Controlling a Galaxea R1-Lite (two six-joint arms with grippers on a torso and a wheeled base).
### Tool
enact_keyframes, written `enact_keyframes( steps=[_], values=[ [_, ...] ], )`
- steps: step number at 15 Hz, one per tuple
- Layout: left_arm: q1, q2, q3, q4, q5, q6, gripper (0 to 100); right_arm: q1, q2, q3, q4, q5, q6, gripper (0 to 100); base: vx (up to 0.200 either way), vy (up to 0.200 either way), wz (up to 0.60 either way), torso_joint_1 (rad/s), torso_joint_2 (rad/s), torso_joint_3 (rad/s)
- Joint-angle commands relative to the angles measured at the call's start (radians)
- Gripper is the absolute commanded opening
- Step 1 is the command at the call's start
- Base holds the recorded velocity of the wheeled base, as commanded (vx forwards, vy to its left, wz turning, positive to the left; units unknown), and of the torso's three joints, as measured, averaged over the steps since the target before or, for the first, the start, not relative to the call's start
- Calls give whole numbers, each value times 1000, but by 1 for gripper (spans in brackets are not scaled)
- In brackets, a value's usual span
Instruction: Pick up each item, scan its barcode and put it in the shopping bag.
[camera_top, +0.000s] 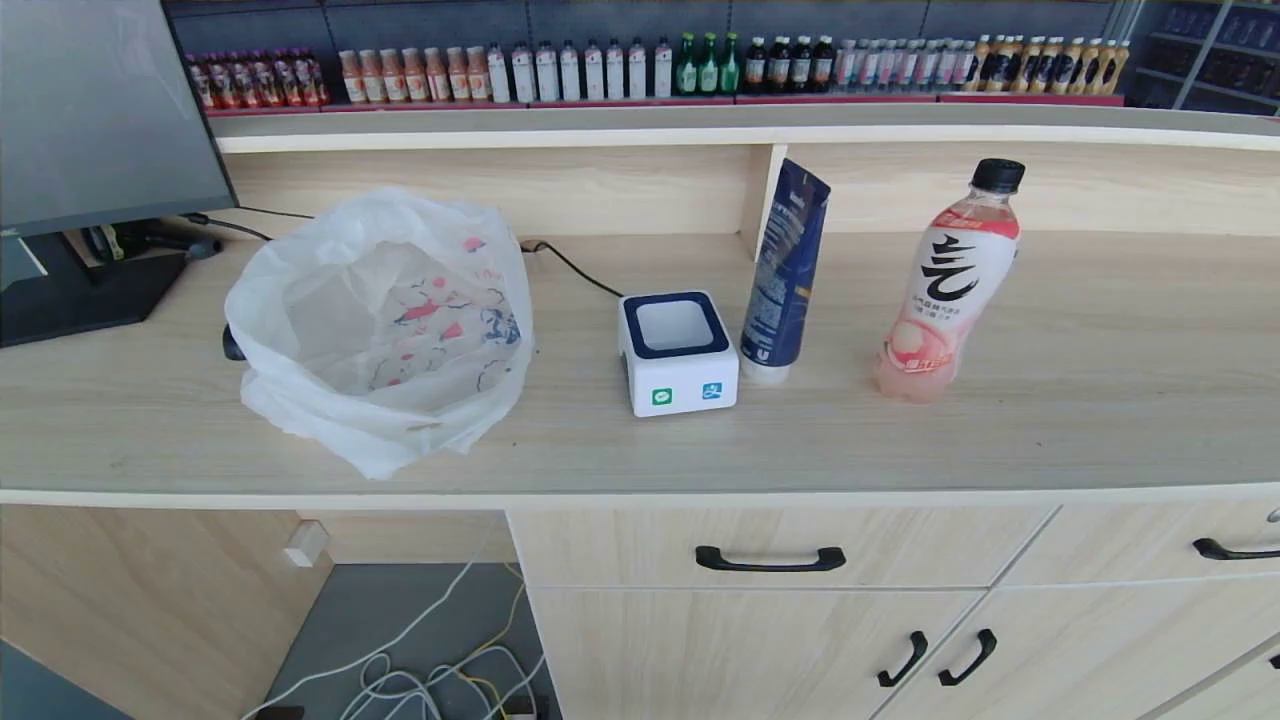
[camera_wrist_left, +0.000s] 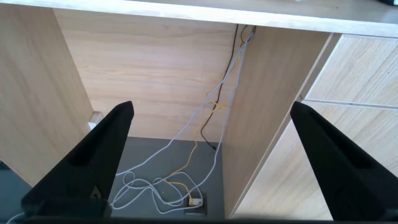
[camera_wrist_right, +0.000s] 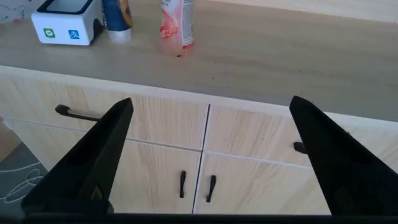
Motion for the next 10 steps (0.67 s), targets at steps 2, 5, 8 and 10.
enact_keyframes(
  steps=[2,5,8,10],
  values=[
    [0,0,0,0,0,-1,100,105,473,-86,-325,5,-44,100,0,0,0,0,0,0],
    [0,0,0,0,0,-1,100,162,696,-112,-541,5,-58,100,0,0,0,0,0,0],
    [0,0,0,0,0,-1,100,242,872,-206,-711,0,-66,100,0,0,0,0,0,0],
    [0,0,0,0,0,-1,100,309,1039,-222,-981,-49,-66,100,0,0,0,0,0,0]
  ],
)
